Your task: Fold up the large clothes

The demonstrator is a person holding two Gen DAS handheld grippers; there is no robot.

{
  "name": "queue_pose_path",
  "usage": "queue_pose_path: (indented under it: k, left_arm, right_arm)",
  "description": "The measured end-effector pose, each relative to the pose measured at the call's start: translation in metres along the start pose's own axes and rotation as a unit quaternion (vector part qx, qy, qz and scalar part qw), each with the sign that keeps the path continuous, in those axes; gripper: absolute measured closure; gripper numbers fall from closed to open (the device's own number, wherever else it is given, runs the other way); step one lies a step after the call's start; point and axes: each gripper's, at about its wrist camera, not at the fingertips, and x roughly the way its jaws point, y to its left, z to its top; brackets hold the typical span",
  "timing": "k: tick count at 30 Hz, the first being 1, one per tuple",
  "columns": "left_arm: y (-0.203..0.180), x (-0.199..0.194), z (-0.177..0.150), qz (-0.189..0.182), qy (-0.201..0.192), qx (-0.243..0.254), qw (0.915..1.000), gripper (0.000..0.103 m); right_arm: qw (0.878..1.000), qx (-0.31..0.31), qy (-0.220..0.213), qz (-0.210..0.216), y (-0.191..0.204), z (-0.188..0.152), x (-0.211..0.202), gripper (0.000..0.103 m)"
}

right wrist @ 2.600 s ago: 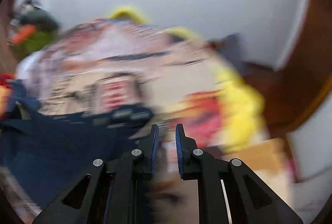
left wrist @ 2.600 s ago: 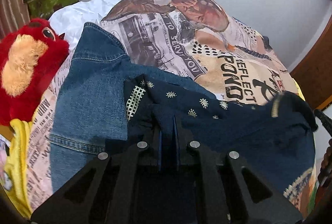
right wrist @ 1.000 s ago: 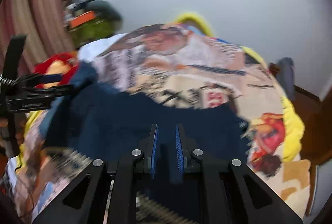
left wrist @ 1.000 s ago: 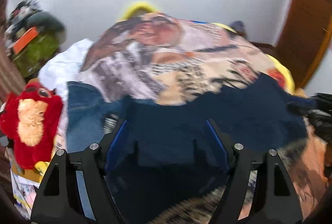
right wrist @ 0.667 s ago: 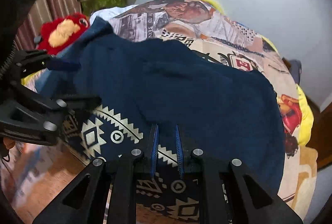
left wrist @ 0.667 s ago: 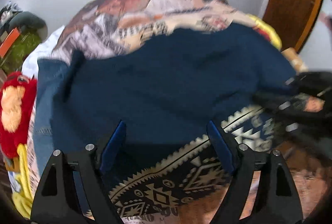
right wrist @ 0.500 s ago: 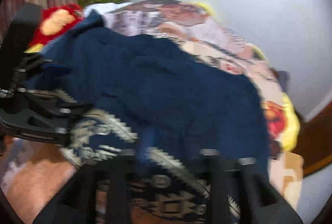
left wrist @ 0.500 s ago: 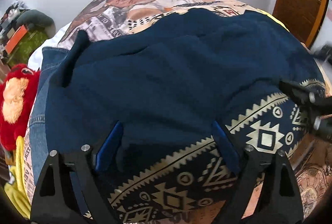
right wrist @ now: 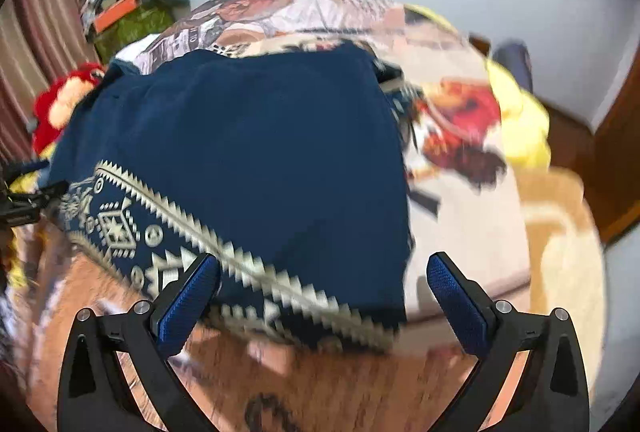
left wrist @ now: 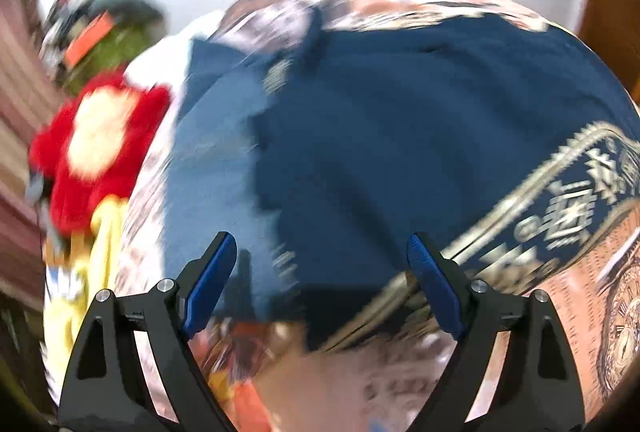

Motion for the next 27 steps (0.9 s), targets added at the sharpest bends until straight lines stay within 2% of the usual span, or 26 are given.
queue_pose_path:
  k: [2, 5, 9, 12, 15, 17, 20, 25, 27]
  left_arm:
    - [0.024, -0.003, -0.011, 0.012, 0.012, -0.036, 0.9992, 0.015]
    - [0.055, -0.017, -0.029, 0.013, 0.014, -0.086, 0.9961, 0.015]
    - [0.069, -0.044, -0.042, 0.02, -0.001, -0.115, 0.9931, 0.015]
    - [0.068, -0.06, -0.051, -0.009, -0.013, -0.138, 0.9902, 0.015]
    - [0.055, -0.067, -0.058, -0.062, -0.02, -0.165, 0.9842, 0.015]
    - [0.042, -0.066, -0.062, -0.111, -0.015, -0.188, 0.9758, 0.014]
    - [0.019, -0.044, -0.065, -0.196, 0.008, -0.219, 0.9557, 0.015]
    - [-0.011, -0.016, -0.065, -0.259, 0.031, -0.248, 0.9331, 0.015]
    - [-0.015, -0.004, -0.063, -0.295, 0.033, -0.271, 0.9157, 0.015]
  right_arm:
    - [1.0, 0.027, 0.011, 0.005, -0.01, -0.007, -0.006, 0.0]
    - [0.999, 0.043, 0.015, -0.023, -0.018, -0.015, -0.018, 0.0]
    - [0.998, 0.034, -0.002, -0.043, -0.017, -0.02, -0.047, 0.0]
    - [0.998, 0.008, -0.032, -0.054, -0.004, -0.019, -0.072, 0.0]
    - [0.995, -0.027, -0.067, -0.071, 0.017, -0.014, -0.094, 0.0]
    - [0.993, -0.047, -0.083, -0.076, 0.033, -0.011, -0.101, 0.0]
    - [0.989, -0.085, -0.099, -0.072, 0.061, -0.009, -0.103, 0.0]
    - [0.982, -0.135, -0.107, -0.084, 0.097, -0.009, -0.083, 0.0]
    - [0.98, -0.148, -0.1, -0.084, 0.107, -0.01, -0.067, 0.0]
